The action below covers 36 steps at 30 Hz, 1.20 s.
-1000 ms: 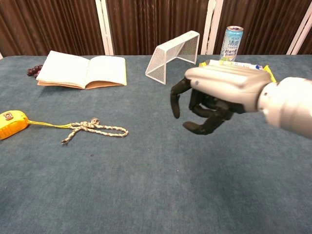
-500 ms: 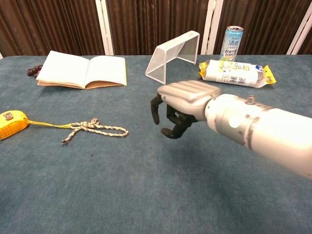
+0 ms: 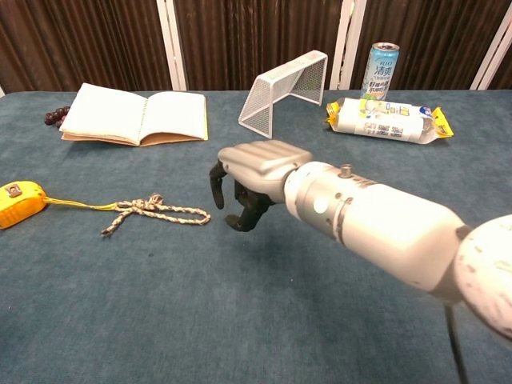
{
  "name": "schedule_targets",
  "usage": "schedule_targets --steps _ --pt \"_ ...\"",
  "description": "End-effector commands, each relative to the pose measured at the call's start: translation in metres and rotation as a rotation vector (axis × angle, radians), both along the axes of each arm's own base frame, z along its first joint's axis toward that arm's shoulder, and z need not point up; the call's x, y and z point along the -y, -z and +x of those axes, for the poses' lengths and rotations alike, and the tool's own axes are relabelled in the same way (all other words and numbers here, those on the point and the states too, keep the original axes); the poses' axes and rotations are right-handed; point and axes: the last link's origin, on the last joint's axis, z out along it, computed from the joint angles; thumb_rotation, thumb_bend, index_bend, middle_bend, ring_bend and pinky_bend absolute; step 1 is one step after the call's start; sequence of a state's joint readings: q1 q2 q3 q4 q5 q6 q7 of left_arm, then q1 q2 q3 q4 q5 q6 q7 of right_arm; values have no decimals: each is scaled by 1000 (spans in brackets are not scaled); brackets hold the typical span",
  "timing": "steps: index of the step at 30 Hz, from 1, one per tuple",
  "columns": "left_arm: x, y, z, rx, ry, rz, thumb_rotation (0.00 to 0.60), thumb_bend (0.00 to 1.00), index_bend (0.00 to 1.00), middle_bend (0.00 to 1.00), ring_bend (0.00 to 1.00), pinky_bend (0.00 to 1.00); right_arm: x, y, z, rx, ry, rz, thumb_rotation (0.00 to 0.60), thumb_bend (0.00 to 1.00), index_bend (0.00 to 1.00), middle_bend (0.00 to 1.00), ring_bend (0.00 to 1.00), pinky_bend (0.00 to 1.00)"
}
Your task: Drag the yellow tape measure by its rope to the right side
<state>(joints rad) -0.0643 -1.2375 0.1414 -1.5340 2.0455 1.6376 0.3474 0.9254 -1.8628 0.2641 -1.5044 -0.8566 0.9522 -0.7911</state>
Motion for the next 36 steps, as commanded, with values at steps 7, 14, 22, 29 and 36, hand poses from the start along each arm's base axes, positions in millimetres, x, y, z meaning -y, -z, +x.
schedule_targets --steps 7,14,22,29,36 --pt "4 -3 1 12 16 -10 600 369 167 125 68 296 7 24 9 -16 1 8 600 492 554 1000 1000 1000" --pt "4 -2 1 9 22 -17 600 369 167 137 68 296 17 36 14 -1 23 7 600 492 558 1000 1000 1000" --pt "5 -2 1 11 29 -18 600 368 167 139 69 296 25 45 16 4 38 10 600 492 558 1000 1000 1000" --pt "6 -3 1 14 35 -20 600 369 167 138 69 296 24 51 15 -6 43 24 600 492 552 1000 1000 1000" --pt "6 -2 1 12 39 -19 600 369 168 139 69 296 24 53 17 -3 43 20 600 492 546 1000 1000 1000"
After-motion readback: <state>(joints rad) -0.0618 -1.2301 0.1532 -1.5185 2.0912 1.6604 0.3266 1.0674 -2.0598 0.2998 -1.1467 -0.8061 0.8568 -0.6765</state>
